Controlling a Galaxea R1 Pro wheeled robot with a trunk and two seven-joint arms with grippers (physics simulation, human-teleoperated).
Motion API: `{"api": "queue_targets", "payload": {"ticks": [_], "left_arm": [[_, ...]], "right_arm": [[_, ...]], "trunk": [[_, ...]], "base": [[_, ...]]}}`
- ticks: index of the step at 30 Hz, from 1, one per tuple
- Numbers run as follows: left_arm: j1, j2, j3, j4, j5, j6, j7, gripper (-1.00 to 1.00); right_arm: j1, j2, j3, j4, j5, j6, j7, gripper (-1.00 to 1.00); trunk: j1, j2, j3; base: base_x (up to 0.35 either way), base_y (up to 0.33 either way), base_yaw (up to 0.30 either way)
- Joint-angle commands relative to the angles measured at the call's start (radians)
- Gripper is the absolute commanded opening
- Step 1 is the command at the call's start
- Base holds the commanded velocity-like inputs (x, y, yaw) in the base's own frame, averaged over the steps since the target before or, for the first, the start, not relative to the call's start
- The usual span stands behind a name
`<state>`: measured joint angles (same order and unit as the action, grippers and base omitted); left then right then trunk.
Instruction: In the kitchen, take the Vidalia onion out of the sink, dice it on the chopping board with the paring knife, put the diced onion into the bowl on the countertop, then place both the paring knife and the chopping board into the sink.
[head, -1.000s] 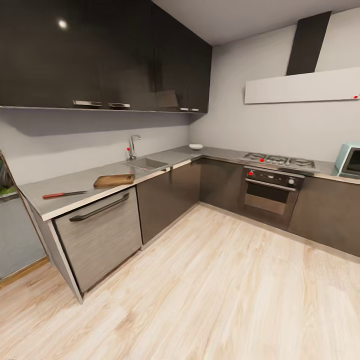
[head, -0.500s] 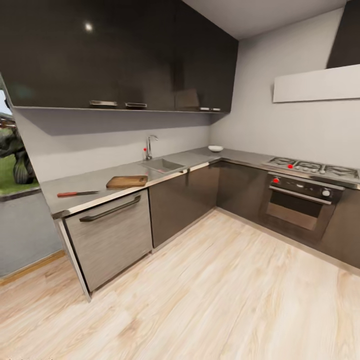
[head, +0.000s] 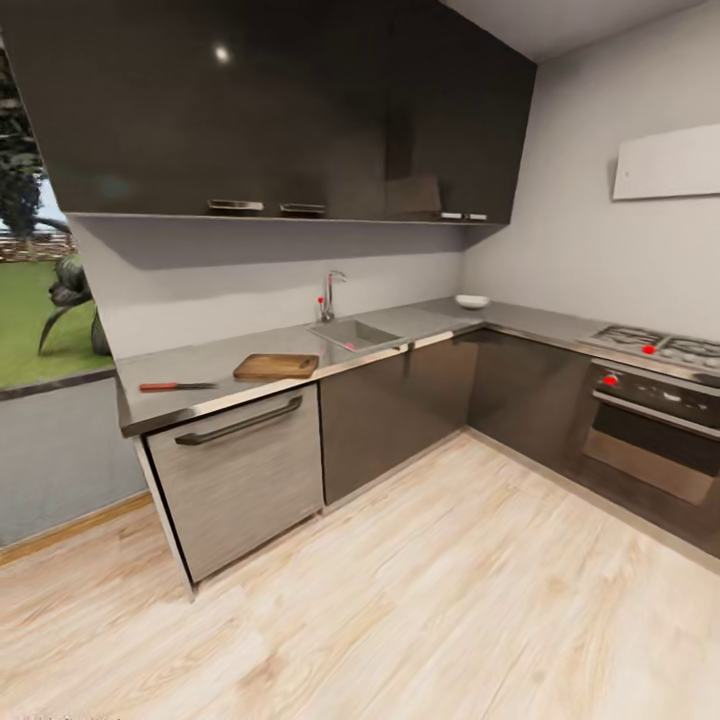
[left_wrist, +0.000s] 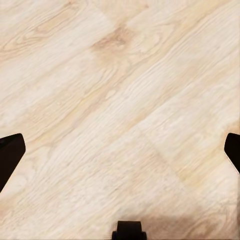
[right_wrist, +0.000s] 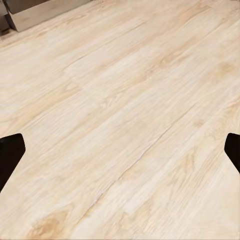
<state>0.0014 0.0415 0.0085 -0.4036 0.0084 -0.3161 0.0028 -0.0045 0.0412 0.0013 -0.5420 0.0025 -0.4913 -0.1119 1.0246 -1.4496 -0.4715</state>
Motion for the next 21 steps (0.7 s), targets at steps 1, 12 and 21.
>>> {"api": "queue_targets", "payload": {"ticks": [1,12,21], "left_arm": [[0.000,0.000,0.001,-0.001,0.001,-0.002,0.000,1.00],[0.000,0.000,0.001,-0.001,0.000,-0.002,0.000,1.00],[0.000,0.000,0.001,-0.001,-0.001,-0.002,0.000,1.00]], "right_arm": [[-0.001,0.000,0.000,0.001,0.000,-0.003,-0.003,1.00],[-0.001,0.000,0.000,0.001,0.000,-0.003,-0.003,1.00],[-0.001,0.000,0.000,0.001,0.000,-0.003,-0.003,1.00]], "trunk": [[0.000,0.000,-0.002],[0.000,0.000,-0.013],[0.000,0.000,-0.022]], "base": [[0.241,-0.236,0.237],[0.240,-0.236,0.221],[0.240,-0.236,0.223]]}}
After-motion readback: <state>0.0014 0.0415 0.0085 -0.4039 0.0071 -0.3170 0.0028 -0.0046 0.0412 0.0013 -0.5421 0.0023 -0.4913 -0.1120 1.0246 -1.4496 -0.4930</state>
